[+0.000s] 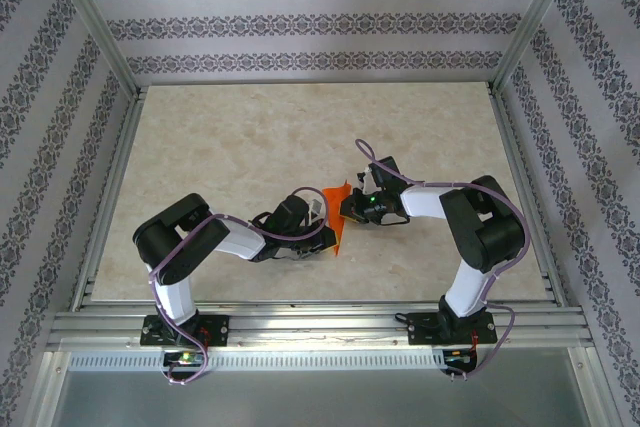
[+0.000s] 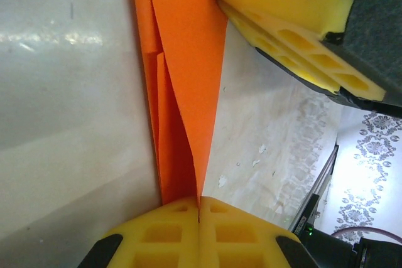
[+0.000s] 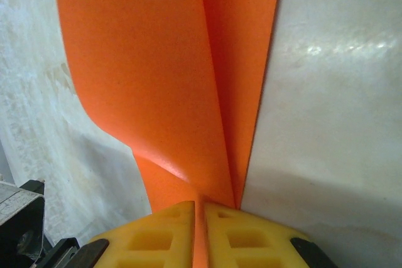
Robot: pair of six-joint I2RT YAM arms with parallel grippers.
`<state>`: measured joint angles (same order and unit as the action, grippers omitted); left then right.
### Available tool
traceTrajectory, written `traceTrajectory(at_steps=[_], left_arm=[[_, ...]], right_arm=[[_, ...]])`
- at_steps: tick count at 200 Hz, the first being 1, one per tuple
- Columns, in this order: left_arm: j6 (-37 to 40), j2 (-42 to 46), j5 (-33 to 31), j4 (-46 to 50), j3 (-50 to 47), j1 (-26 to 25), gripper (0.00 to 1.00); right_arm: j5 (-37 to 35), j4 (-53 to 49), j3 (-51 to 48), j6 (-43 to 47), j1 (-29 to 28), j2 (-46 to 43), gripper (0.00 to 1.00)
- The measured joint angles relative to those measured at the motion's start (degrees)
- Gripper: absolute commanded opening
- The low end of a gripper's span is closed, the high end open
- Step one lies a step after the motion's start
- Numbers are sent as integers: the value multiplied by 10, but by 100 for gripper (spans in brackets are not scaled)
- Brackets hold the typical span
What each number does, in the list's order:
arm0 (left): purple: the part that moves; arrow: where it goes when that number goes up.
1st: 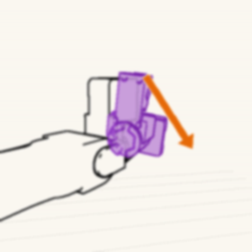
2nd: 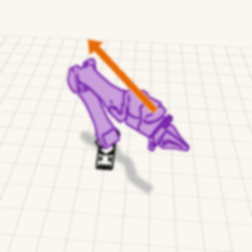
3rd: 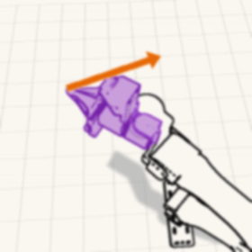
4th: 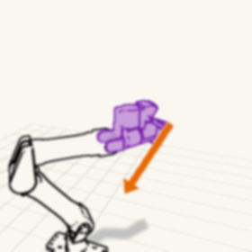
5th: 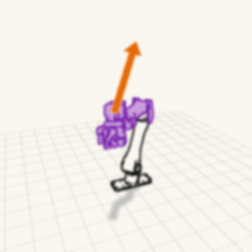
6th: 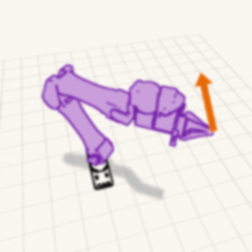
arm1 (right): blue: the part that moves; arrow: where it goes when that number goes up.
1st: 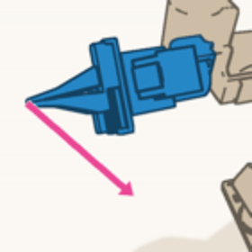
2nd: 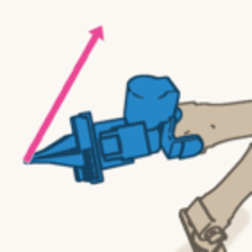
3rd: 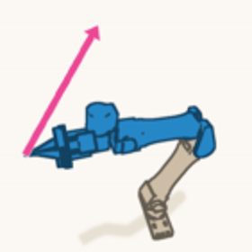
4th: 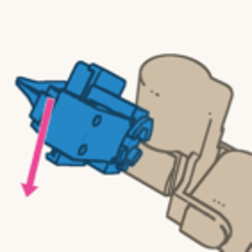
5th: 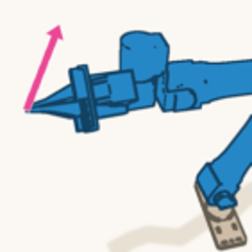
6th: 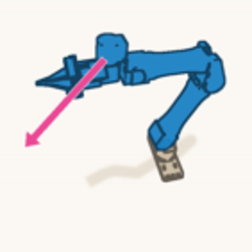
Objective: Fold a paper plane with a square sheet of paper (pick it up from the middle)
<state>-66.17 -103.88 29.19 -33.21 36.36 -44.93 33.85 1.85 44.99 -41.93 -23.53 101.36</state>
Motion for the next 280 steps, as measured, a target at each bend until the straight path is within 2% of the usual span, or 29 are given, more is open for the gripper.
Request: traceTrajectory(at_steps=[24,44,84,112,128,159,173,182,197,213,227,245,280], left_arm=[[0,3,3,0,0,0,17],[0,9,8,5,-2,-1,17],[4,13,10,22,-7,-4,0],[4,13,10,23,-7,-4,0],[4,13,10,23,-7,-4,9],[4,14,12,22,-7,-4,12],[4,15,13,22,-7,-4,12],[4,15,15,22,-7,-4,5],[7,15,19,24,-10,-4,0],[7,15,21,24,-10,-4,0],[9,15,21,24,-10,-4,11],[10,17,22,24,-10,-4,16],[15,23,26,33,-10,-5,13]], right_arm=[[0,-2,1,2,0,0,15],[0,-4,2,2,0,0,15],[-2,-8,3,2,-3,0,15],[-3,-12,4,3,-4,0,15],[-4,-15,7,3,-4,1,15],[-4,-20,8,4,-4,1,15],[-4,-21,9,4,-4,1,15],[-4,-23,10,4,-4,2,14],[-4,-28,10,4,-5,2,14],[-4,-28,10,4,-6,2,14],[-4,-28,10,4,-6,2,14],[-4,-28,10,4,-6,2,14],[-4,-28,10,4,-6,2,14]])
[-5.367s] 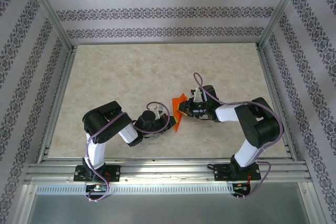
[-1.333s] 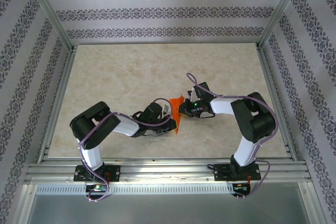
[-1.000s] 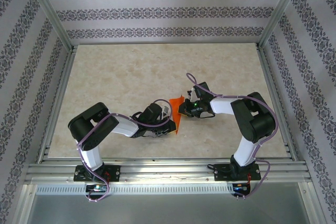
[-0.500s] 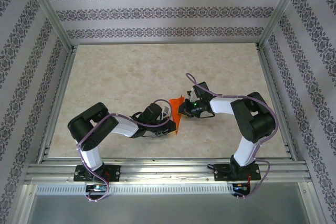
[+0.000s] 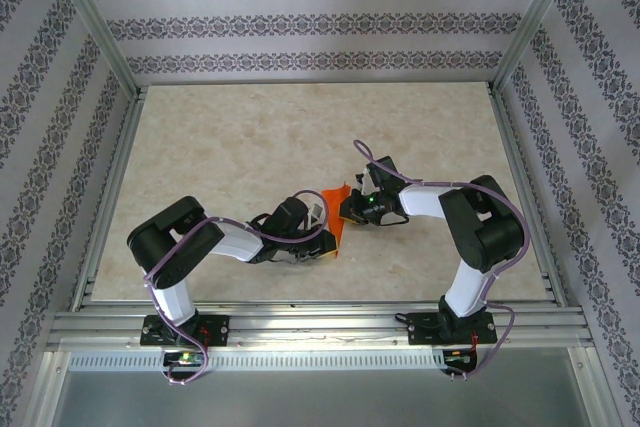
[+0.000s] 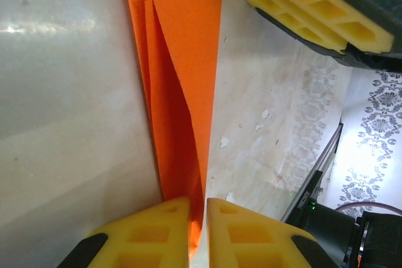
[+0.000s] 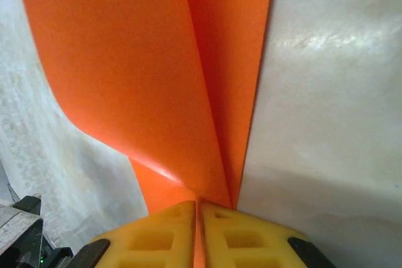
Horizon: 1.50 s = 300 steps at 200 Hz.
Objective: Fold a paper plane with a square sheet of paper (pick it up from the middle)
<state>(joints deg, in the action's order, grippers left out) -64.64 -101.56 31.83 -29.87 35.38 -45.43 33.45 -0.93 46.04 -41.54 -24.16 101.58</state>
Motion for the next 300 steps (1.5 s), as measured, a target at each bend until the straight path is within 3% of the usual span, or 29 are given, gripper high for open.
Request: traceTrajectory(at_steps=[15,32,45,55,73,91,116,147,165,219,237,300], left_arm=[[2,0,2,9,0,0,3],[6,0,4,16,0,0,0],[6,0,5,16,0,0,1],[6,0,5,16,0,0,8],[6,1,5,16,0,0,13],[6,3,6,16,1,0,13],[10,3,7,22,1,0,0],[13,3,7,25,1,0,0],[14,3,7,25,1,0,11],[15,8,7,33,1,-3,9],[15,10,10,31,2,-3,23],[20,88,-24,92,-26,-7,22]], right_arm=[[0,0,0,0,0,0,14],[0,-2,0,0,-1,0,14],[0,-2,0,0,-1,0,14],[0,-2,0,0,-1,0,14],[0,-2,0,0,-1,0,14],[0,-3,0,0,-1,0,14],[0,-5,1,0,-1,0,14],[0,-6,1,0,-1,0,14],[0,-6,1,0,-1,0,14],[0,-6,1,0,-1,0,14],[0,-6,1,0,-1,0,14],[0,-6,1,0,-1,0,14]])
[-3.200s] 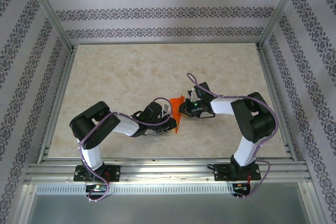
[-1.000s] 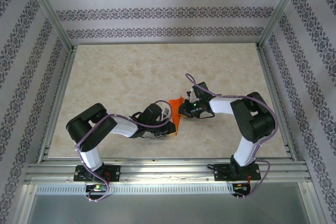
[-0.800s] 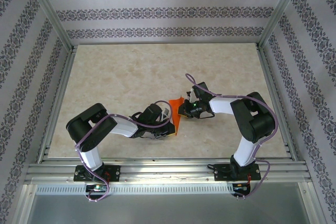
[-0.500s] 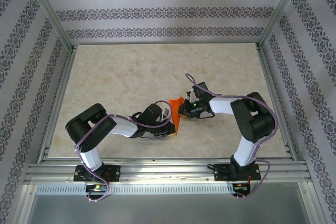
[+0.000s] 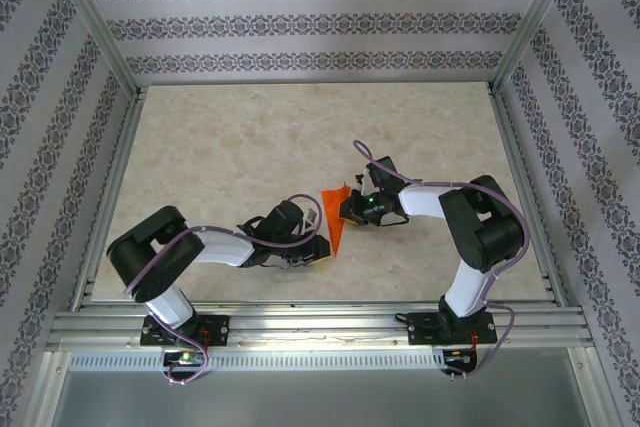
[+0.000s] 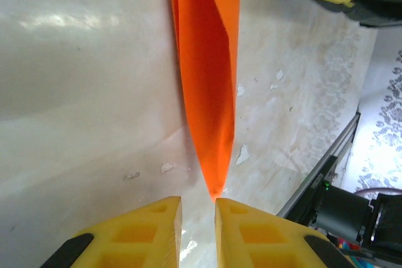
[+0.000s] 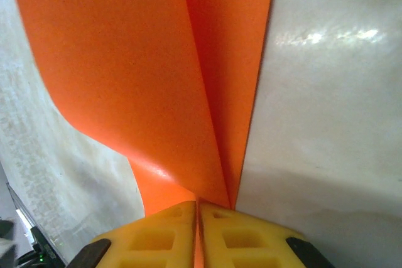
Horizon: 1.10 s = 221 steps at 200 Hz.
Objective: Fold a paper plane with a square sheet of paper (pick it up from the middle)
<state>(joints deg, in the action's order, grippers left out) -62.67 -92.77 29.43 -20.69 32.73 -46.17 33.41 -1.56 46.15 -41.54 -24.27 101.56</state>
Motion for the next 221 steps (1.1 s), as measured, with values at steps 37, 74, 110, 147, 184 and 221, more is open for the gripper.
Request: traceTrajectory(at_steps=[37,74,110,147,184,221], left_arm=[[27,47,-40,54,27,0,17],[40,-20,-19,42,116,0,10],[42,-81,-10,36,147,0,8],[43,-109,-12,36,148,0,8],[51,-124,-16,35,147,0,7],[45,-124,-16,-17,109,0,5]], right_arm=[[-1,0,0,0,0,0,14],[-2,0,0,0,0,0,13],[-2,0,0,0,0,0,13],[-2,0,0,0,0,0,13],[-2,0,0,0,0,-1,13],[-2,-1,0,0,0,-1,13]])
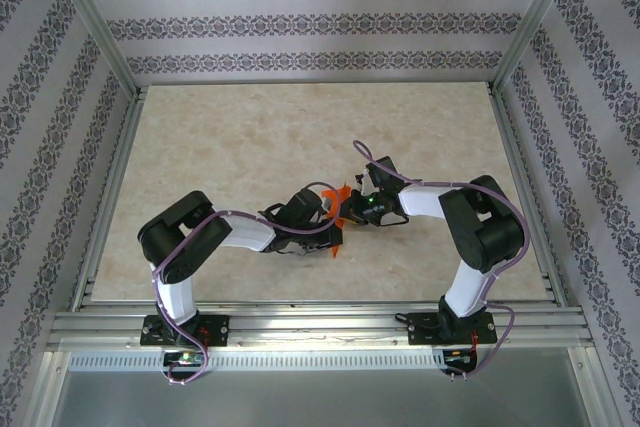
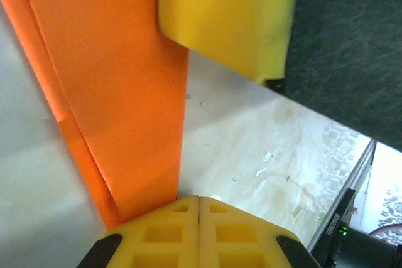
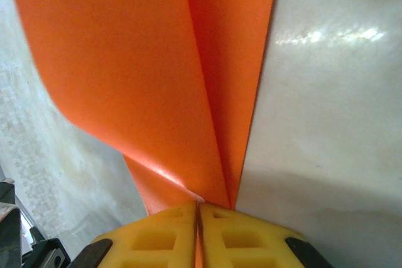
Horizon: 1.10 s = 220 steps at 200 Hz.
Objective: Fold a paper plane with a square sheet of paper (pick it up from the middle)
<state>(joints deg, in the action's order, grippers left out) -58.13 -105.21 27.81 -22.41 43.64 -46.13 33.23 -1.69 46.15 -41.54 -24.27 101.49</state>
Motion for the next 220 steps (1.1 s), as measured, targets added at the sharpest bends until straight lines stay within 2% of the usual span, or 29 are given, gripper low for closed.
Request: traceTrajectory(at_steps=[28,58,124,220], left_arm=[[-8,-1,0,-47,-22,0,0],[-8,-1,1,-71,-35,0,0],[4,9,14,-105,-66,0,0],[27,21,29,-95,-77,0,0]], right_arm=[[0,-1,0,0,0,-1,13],[-3,-15,2,1,0,-12,15],[16,-11,1,11,17,-118,15],[42,11,-18,30,-10,-77,8]])
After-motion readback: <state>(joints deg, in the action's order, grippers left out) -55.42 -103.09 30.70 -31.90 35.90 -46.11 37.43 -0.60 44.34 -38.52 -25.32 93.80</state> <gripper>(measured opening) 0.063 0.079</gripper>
